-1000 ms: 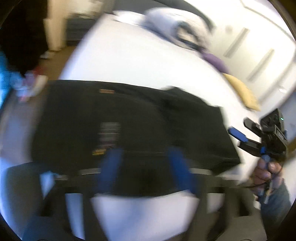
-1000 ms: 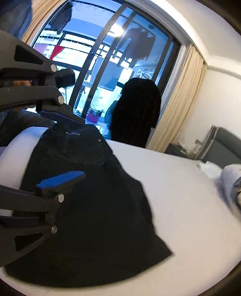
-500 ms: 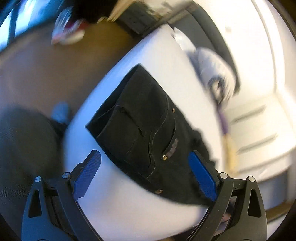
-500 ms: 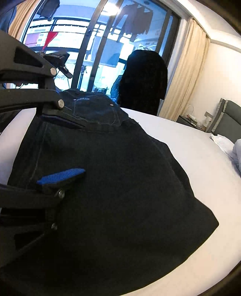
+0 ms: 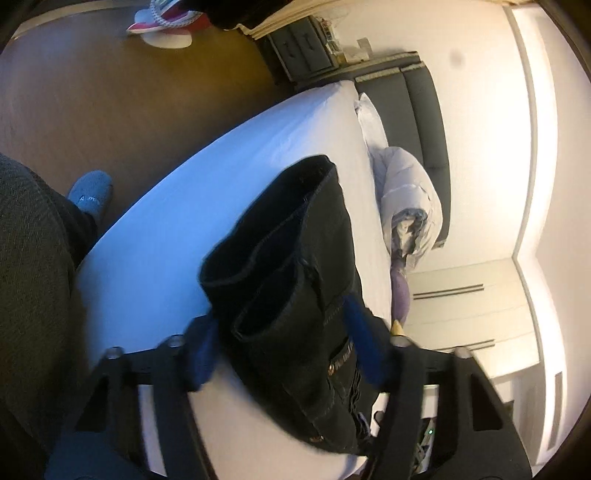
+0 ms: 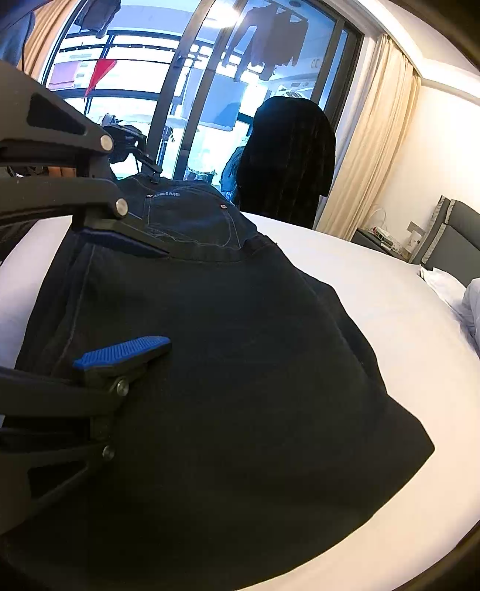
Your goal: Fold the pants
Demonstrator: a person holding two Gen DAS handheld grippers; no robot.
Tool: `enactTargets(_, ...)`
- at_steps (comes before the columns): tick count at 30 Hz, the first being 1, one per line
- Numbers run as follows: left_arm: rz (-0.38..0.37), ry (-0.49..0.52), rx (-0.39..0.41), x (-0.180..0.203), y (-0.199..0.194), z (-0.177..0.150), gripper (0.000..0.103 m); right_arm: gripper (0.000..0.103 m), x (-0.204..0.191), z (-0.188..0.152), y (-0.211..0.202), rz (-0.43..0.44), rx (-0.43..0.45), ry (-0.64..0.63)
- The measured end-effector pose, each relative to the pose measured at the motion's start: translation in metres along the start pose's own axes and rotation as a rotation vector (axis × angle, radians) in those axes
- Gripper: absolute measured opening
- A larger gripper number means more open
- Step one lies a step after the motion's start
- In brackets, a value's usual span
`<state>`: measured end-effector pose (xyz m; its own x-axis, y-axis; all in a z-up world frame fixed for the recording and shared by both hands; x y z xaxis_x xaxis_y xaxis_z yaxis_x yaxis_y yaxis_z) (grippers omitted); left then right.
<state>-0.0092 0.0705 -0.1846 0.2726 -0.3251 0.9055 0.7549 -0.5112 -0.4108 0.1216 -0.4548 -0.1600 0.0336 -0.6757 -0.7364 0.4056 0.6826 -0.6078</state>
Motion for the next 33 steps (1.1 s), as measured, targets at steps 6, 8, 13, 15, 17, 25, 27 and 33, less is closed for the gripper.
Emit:
enactTargets(6,0.007,0.021,-0.003,-0.001,0.010,0.012,0.024,0.048,-0.001,-0.001,-0.001,-0.013,0.000,-0.003)
enactTargets(8,0.034,0.090,0.004,0.012,0.006,0.011,0.019,0.048,-0.002,-0.001,-0.001,-0.022,0.000,-0.004)
enactTargets(13,0.073,0.215,0.020,0.042,0.000,0.010,0.014,0.038,0.000,-0.001,0.000,-0.063,-0.004,0.010)
enactTargets(15,0.079,0.248,0.025,0.052,-0.001,0.009,0.014,0.029,0.004,-0.001,0.001,-0.074,-0.008,0.023)
enactTargets(17,0.082,0.282,0.029,0.065,-0.003,0.006,0.014,0.020,0.010,-0.001,0.001,-0.080,-0.012,0.049)
enactTargets(25,0.057,0.647,-0.014,0.190,0.019,-0.042,0.014,0.012,0.012,-0.003,0.004,-0.093,-0.004,0.032)
enactTargets(27,0.050,0.773,-0.070,0.220,0.039,-0.074,0.014,0.028,0.005,0.000,-0.003,-0.076,-0.006,0.026)
enactTargets(33,0.100,0.969,-0.318,0.230,0.120,-0.185,0.014,0.074,-0.038,0.029,-0.038,0.024,0.043,-0.045)
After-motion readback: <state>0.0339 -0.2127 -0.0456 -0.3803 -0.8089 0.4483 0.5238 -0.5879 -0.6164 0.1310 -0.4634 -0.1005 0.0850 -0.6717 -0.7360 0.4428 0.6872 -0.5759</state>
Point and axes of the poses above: each gripper's, at about its wrist camera, not at the fingertips, and y roughly the way its jaws point, x to its right, z to its top, the point moved 4 cm from there along y, roughly the way its jaws point, and after that the axes turned 3 degrees about -z, right-handed, at the moved point
